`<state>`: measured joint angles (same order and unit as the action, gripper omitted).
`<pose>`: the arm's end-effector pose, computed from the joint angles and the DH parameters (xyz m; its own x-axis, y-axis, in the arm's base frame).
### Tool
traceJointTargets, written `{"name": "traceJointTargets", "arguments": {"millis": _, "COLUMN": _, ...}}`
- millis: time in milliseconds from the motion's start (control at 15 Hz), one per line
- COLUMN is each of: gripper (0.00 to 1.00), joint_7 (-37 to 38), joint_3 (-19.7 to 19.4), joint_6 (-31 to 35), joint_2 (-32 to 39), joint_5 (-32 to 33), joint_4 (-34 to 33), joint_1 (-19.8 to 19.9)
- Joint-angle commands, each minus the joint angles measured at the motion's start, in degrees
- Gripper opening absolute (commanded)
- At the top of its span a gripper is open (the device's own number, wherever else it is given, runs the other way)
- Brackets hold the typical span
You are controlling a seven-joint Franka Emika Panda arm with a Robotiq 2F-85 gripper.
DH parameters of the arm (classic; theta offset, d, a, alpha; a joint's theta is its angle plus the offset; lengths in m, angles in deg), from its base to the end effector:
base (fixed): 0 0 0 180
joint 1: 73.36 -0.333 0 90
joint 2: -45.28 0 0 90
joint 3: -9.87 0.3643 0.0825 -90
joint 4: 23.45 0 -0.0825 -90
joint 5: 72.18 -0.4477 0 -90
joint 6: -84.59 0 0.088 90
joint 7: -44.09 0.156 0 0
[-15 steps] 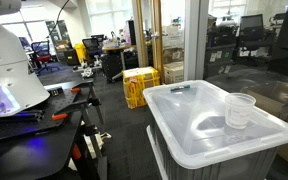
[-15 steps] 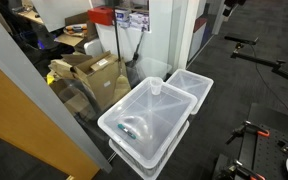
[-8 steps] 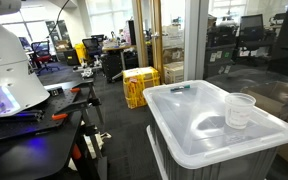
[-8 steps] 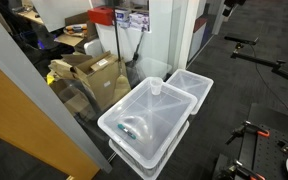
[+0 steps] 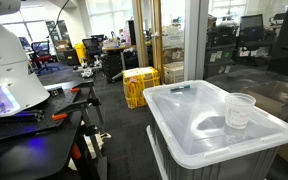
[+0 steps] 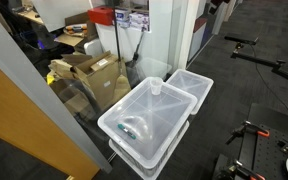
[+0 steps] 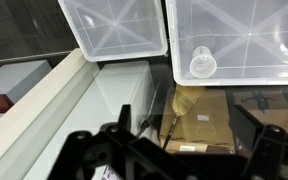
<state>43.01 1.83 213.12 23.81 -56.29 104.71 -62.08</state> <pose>0.4992 -0.2003 0.5400 0.9269 -0.1344 0.3503 -0.2206 -0.9504 0.2191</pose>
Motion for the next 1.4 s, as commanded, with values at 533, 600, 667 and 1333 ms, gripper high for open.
{"name": "traceJointTargets", "arguments": {"millis": 533, "gripper": 1.00, "joint_7": -7.08, "joint_3": -0.28, "joint_6": 17.36, "joint_2": 10.17, "joint_5": -7.12, "joint_4": -1.34, "joint_1": -5.35}}
{"name": "traceJointTargets", "arguments": {"millis": 600, "gripper": 1.00, "joint_7": -7.93, "joint_3": -0.18, "joint_6": 18.63, "joint_2": 10.93, "joint_5": -8.12, "joint_4": -1.29, "joint_1": -5.73}}
{"name": "traceJointTargets", "arguments": {"millis": 667, "gripper": 1.00, "joint_7": -9.01, "joint_3": -0.06, "joint_6": 20.07, "joint_2": 11.89, "joint_5": -9.68, "joint_4": -1.30, "joint_1": -6.42}}
{"name": "traceJointTargets", "arguments": {"millis": 1333, "gripper": 1.00, "joint_7": -20.40, "joint_3": 2.89, "joint_6": 23.81, "joint_2": 23.23, "joint_5": -26.87, "joint_4": -8.12, "joint_1": -10.67}}
